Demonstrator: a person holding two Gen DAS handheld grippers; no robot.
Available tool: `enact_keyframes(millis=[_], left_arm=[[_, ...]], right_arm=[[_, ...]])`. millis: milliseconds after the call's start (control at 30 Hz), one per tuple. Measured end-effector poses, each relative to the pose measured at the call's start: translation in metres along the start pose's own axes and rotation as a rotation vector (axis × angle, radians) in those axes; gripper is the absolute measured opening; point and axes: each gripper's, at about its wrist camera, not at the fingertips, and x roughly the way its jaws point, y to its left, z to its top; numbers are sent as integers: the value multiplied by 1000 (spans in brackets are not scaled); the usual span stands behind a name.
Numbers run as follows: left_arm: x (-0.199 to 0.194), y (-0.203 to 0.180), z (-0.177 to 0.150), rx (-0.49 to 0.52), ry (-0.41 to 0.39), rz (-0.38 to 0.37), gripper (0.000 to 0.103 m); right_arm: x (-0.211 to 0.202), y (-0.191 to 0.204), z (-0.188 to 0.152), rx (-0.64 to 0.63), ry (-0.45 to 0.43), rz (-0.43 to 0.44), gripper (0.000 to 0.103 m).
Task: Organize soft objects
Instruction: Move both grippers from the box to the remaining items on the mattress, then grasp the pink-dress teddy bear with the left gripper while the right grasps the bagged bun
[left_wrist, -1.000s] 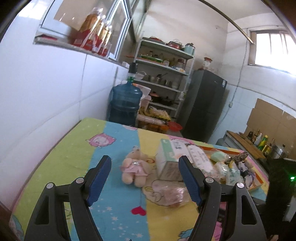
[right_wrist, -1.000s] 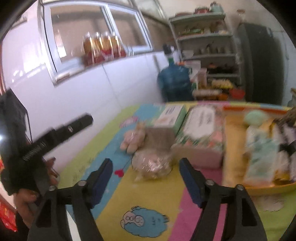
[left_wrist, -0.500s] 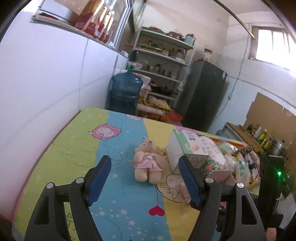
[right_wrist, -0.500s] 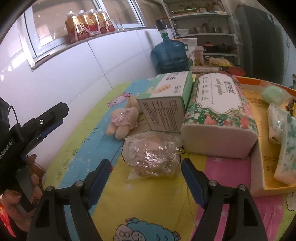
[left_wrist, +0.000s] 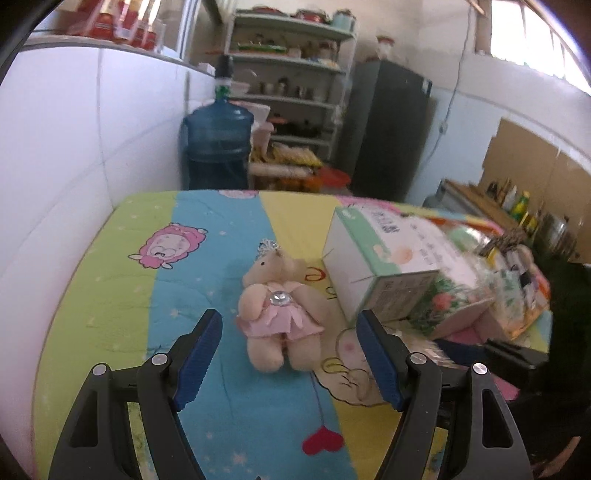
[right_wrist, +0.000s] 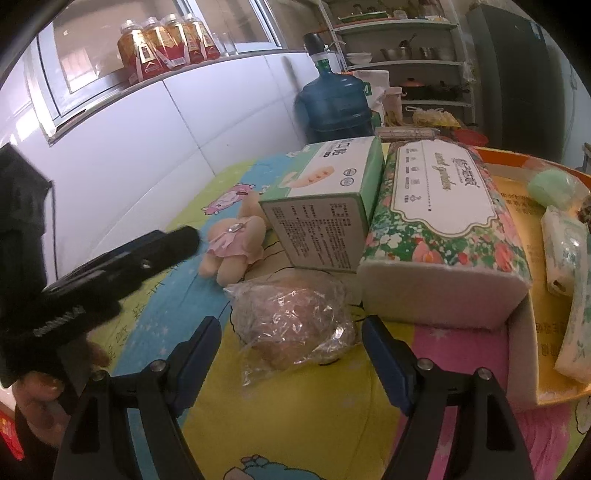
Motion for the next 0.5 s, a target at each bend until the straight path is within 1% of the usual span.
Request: enact_keyframes(millis=[200, 300, 433, 500], left_arm=[[34, 2, 10, 17, 80, 31, 76], [48, -1, 11, 23, 116, 24, 76], [65, -4, 10, 37, 157, 33, 76], [68, 0, 11, 20, 166, 28, 77]], right_arm=[[2, -6, 0, 21, 6, 20, 78], [2, -6, 0, 19, 9, 22, 79], [3, -5, 0, 11, 13, 29, 80], [3, -5, 0, 6, 16, 34, 80]])
